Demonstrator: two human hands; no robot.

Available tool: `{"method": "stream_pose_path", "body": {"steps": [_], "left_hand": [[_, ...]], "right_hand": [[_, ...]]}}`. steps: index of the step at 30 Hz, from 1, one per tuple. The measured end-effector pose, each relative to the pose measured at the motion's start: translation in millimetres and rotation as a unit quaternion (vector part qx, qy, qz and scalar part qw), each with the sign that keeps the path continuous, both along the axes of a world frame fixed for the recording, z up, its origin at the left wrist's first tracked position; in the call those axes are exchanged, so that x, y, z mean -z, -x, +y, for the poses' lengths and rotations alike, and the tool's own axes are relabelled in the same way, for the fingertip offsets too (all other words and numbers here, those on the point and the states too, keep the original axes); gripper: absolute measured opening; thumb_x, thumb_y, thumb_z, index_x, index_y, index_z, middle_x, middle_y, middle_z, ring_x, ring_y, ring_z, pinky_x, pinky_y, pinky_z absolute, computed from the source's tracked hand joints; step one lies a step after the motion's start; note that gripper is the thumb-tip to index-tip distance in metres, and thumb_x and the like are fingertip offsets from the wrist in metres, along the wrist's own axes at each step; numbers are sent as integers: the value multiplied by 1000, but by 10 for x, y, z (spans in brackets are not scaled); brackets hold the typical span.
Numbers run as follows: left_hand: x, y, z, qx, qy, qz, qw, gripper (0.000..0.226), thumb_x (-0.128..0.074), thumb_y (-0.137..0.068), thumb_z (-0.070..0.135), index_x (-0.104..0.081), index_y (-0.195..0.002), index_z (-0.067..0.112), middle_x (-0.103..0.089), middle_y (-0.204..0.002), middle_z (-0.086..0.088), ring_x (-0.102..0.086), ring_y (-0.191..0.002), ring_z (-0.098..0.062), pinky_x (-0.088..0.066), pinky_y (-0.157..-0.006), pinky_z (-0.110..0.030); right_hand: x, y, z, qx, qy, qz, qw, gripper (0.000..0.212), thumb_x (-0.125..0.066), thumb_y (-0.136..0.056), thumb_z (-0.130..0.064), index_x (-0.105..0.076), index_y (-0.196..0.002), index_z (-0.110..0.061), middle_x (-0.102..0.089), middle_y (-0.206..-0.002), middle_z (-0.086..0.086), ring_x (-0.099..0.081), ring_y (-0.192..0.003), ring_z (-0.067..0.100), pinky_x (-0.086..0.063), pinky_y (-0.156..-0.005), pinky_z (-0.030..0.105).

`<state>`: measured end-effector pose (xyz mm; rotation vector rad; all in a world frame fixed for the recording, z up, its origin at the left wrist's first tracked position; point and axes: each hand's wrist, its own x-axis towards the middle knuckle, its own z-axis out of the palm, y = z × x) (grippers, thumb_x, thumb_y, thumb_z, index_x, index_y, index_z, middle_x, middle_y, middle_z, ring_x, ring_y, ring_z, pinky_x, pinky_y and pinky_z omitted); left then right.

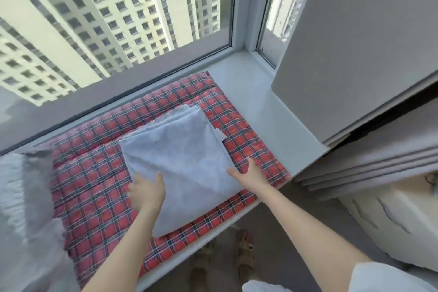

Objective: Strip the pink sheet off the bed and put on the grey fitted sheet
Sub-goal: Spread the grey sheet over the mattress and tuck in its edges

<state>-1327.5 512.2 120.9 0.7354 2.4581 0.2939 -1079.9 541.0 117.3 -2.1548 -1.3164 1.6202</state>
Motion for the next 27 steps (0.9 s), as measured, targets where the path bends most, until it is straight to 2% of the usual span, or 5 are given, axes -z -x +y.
{"method": "stream_pose_path", "body": {"steps": [6,10,16,22,27], "left_hand": [[468,574,-74,-124,0,-150,981,89,-51,-88,57,-10,-149,7,-38,-144,-22,-42,-127,-42,-41,-93,-48],[619,672,-22,-158,-49,-257,952,86,-53,-82,65,-26,-142,9,-46,-136,-11,-49,-119,-34,-44,-98,-50],[291,325,18,-131,-58,-133,981,55,-51,-90,49,-37,-123,8,-59,-113,-17,-57,-101,-39,-48,-86,-46],[-317,-35,111,38,-69,-93,992,39,-48,-94,37,-42,-116,5,-59,-108,-19,-56,-97,-38,-43,-81,-41],[-684,-1019,-66,274,-88,-125,949,37,-46,-94,38,-41,-116,8,-58,-104,-13,-57,-94,-35,-40,-75,-36]], "right_hand": [[562,448,192,-15,19,-119,993,102,-62,-71,-71,-24,-147,-14,-35,-147,11,-38,-132,33,-38,-103,46],[612,555,158,8,-10,-180,984,92,-62,-73,-68,-33,-142,-15,-48,-137,10,-50,-121,33,-45,-90,42],[169,569,105,3,-13,-171,985,73,-63,-79,-58,-48,-130,-8,-59,-123,8,-57,-110,29,-46,-82,35],[-585,176,-239,69,-100,-202,972,38,-68,-77,-47,-58,-85,-11,-65,-89,4,-62,-84,25,-41,-64,29],[-1068,-618,-1174,240,-135,-236,932,31,-66,-78,-39,-49,-66,-16,-58,-69,-2,-58,-66,20,-35,-49,27]]}}
